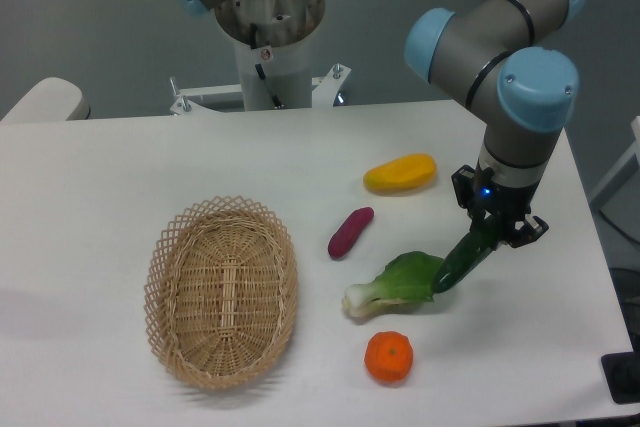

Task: Place the cucumber on the table
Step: 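Lower the gripper holding the green cucumber toward the table beside the bok choy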

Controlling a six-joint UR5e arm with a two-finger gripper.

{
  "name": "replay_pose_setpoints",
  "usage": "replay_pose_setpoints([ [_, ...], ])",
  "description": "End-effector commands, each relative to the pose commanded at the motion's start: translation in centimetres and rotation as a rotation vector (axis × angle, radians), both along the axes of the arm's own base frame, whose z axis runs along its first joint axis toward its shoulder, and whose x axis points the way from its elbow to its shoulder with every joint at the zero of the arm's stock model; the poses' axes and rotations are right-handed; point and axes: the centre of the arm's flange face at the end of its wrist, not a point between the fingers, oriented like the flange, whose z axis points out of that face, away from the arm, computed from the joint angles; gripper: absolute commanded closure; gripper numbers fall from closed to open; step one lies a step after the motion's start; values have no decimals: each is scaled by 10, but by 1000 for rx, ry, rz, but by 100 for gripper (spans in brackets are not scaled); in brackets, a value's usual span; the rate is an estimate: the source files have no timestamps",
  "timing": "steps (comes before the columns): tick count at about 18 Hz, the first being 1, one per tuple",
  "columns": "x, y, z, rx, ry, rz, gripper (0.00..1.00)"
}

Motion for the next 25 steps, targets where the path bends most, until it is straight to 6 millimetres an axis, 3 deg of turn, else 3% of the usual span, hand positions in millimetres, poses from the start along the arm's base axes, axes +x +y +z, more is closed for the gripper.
replay_pose_setpoints([
  [7,2,-2,-7,-7,-8,2,71],
  [13,-2,5,-34,-1,2,5,71],
  [18,-17,12,-76,27,55,29,71],
  [25,-47,15,-126,64,53,229,71],
])
